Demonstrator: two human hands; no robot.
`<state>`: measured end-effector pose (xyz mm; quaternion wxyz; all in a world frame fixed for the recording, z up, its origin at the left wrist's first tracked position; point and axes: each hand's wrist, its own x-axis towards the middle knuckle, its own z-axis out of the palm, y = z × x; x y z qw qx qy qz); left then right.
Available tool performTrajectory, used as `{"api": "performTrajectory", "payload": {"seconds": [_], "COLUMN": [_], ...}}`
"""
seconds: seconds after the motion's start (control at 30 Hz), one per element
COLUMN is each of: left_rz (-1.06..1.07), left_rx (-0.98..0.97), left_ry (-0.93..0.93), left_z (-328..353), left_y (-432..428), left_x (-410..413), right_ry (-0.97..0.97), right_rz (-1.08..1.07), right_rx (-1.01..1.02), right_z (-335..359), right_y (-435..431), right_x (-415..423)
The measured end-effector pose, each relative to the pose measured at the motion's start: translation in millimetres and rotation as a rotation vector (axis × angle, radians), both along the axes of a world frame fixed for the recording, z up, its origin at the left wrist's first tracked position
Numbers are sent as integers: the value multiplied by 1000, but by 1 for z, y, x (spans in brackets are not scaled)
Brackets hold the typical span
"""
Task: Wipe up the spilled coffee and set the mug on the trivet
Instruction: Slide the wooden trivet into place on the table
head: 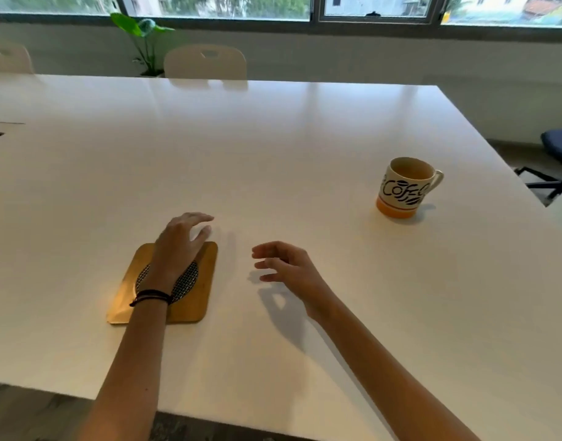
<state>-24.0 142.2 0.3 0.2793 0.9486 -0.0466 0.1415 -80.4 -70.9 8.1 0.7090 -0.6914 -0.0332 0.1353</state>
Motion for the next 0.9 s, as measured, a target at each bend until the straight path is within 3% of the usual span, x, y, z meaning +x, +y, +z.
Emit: {"api": "performTrajectory", "payload": {"seconds": [0.47,0.9], "left_rz": [434,313], "left_rx": [-240,-378], "left_ry": [77,214], "left_z": [2,-1], "left_y": [44,63], "left_x": [-25,-28], "right_ry": [54,166], "right_rz": [257,110], "right_rx": [-74,178], "right_z": [-22,-22], "right_y": [56,63], "right_x": [5,-1]}}
